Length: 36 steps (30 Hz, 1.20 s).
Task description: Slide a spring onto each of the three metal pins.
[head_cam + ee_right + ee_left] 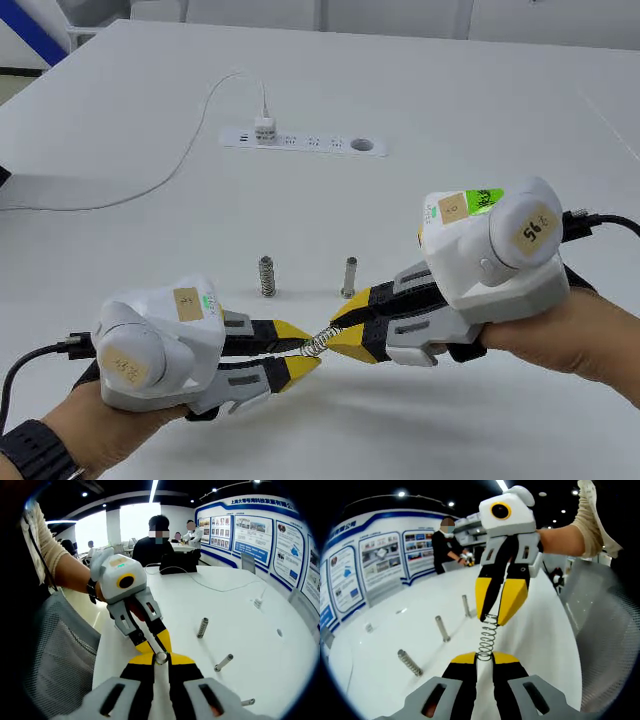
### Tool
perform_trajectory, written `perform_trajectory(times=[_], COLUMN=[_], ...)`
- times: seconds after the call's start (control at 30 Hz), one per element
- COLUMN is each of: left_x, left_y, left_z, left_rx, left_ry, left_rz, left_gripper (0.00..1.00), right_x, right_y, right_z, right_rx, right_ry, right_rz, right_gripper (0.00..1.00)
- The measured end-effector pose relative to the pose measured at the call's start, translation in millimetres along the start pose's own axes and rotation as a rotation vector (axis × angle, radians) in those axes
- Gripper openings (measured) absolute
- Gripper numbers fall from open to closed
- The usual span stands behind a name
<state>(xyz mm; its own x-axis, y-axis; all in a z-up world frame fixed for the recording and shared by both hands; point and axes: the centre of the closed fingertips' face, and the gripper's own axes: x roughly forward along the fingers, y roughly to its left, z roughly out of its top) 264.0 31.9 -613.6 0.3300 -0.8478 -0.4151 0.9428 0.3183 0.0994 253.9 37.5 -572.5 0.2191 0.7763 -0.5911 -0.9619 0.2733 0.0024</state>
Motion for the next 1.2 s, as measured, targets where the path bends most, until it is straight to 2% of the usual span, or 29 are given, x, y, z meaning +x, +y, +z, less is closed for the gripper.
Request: perform_trajectory(times=[0.33, 0.4, 0.5, 0.57, 0.97, 1.2], left_x=[4.0, 4.2, 3.8, 3.4, 3.9, 3.4], left_y=[-9.3, -9.8, -8.6, -8.2, -7.0, -5.7], left_z=[8.2, 9.5, 11.0, 10.3, 11.5, 12.4], left_rx=[-0.080, -0.080, -0.120, -0.173, -0.202, -0.190], left_ry=[-0.024, -0.027, -0.028, -0.024, -0.030, -0.036], left_rz=[-0.031, -0.031, -0.033, -0.038, -0.043, -0.032], left_gripper=[0.11, 0.11, 0.10, 0.10, 0.10, 0.10], right_x=[4.2, 4.2, 4.0, 3.7, 3.5, 4.2], right_y=[1.0, 1.0, 0.5, 0.3, -1.0, -4.2], right_z=[16.4, 18.0, 19.5, 19.4, 21.7, 21.6], right_rx=[-0.009, -0.008, -0.008, -0.008, -0.033, -0.024], right_ry=[-0.060, -0.066, -0.076, -0.078, -0.088, -0.094], right_rz=[-0.010, -0.012, -0.016, -0.018, -0.032, -0.043], right_gripper=[0.11, 0.12, 0.12, 0.12, 0.13, 0.15])
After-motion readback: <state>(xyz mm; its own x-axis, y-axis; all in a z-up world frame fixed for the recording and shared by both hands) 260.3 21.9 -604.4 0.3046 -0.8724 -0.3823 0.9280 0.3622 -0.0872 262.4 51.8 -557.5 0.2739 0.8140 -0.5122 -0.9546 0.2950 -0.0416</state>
